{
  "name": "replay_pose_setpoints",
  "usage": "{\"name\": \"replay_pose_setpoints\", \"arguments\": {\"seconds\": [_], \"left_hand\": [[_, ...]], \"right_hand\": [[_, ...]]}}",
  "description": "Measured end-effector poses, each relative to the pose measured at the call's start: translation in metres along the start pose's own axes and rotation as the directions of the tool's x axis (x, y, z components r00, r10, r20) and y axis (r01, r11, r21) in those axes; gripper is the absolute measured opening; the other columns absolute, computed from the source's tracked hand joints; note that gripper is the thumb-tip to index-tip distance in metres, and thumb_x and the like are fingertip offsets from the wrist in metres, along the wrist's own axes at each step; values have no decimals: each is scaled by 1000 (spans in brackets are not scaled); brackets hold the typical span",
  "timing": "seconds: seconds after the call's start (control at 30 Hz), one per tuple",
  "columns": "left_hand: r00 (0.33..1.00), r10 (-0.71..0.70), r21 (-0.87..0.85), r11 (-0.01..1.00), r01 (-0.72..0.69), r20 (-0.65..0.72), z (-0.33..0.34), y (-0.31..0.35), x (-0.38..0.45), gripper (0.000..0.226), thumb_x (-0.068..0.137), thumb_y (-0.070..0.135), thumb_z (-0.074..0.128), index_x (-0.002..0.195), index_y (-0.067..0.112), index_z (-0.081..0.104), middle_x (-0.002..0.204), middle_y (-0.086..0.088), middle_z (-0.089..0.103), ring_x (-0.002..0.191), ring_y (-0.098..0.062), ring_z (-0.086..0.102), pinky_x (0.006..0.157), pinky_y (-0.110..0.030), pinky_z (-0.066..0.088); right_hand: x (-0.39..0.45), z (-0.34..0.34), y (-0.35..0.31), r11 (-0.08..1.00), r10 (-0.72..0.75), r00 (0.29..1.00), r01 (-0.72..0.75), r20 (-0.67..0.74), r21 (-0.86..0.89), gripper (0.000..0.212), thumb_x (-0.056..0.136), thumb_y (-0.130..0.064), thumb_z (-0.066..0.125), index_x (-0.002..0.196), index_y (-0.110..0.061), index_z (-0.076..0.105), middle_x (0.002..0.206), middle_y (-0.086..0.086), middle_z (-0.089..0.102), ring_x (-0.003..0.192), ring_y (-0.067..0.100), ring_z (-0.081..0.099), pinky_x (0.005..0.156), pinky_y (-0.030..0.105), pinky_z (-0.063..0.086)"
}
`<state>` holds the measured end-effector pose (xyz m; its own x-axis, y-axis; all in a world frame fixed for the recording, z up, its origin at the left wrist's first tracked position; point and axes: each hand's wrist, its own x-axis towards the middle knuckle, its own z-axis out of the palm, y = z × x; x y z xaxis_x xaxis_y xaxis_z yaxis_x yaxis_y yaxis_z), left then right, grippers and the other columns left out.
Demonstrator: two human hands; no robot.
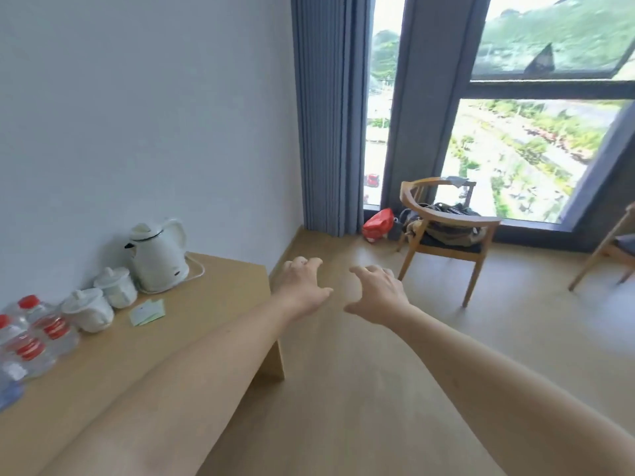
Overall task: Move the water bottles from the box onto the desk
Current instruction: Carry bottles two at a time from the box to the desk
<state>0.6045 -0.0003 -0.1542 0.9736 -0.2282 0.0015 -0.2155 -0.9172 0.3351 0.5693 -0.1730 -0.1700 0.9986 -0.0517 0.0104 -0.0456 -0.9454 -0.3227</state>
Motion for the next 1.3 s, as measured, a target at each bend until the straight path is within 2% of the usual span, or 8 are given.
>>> {"name": "replay_pose_setpoints", "arguments": {"seconds": [0.13,0.27,0.37,0.6,0.73,1.0,1.17,1.3], "left_hand": [[979,186,22,982,-188,78,30,77,43,71,89,51,66,152,26,44,152,-7,46,140,-30,39,112,-42,40],[930,343,-43,939,-340,135,64,143,87,68,89,46,68,150,27,46,149,-5,48,138,-27,40,109,-43,41],[867,458,-56,888,-457,197,90,185,126,70,90,46,69,153,28,44,153,-6,45,142,-27,37,114,-46,40],[671,691,-73,709,-701,271,120,271,225,70,90,43,72,152,26,43,153,-7,44,143,-29,36,114,-46,36],[583,757,-85,629,-773,296,133,314,277,73,90,43,73,154,27,41,156,-6,42,145,-29,34,115,-46,37],[460,813,-122,529,-840,357,199,389,342,77,87,50,72,154,28,41,153,-5,45,142,-28,37,114,-46,38],[427,827,-134,501,-855,367,245,454,385,77,84,52,72,151,31,42,154,-5,45,139,-30,43,109,-47,42],[440,831,-102,498,-861,341,275,526,430,75,85,52,71,151,31,43,152,-4,47,138,-28,44,105,-46,44]], "right_hand": [[0,-18,75,978,209,977,-208,-33,20,86,78,-50,81,149,-31,38,147,6,48,134,31,43,107,46,42],[4,-29,143,922,386,919,-385,-79,30,83,80,-47,80,150,-31,38,147,3,49,134,28,44,107,45,41],[17,-41,188,865,502,859,-502,-107,28,84,81,-50,78,151,-32,36,146,3,49,134,28,45,105,43,42],[70,-74,263,712,695,692,-701,-193,49,84,80,-53,75,152,-32,37,148,2,49,135,26,43,104,43,40],[98,-88,296,630,765,605,-774,-222,62,84,81,-54,74,153,-33,36,147,2,49,134,27,44,103,43,40],[130,-90,371,483,870,457,-865,-184,138,82,79,-55,74,149,-34,38,144,3,49,133,27,43,104,43,39],[155,-97,448,446,891,421,-882,-172,154,83,79,-55,74,150,-33,38,144,3,49,134,27,43,104,43,40],[179,-117,532,447,890,417,-878,-185,170,82,78,-56,74,149,-32,39,143,4,50,132,28,45,104,43,41]]}}
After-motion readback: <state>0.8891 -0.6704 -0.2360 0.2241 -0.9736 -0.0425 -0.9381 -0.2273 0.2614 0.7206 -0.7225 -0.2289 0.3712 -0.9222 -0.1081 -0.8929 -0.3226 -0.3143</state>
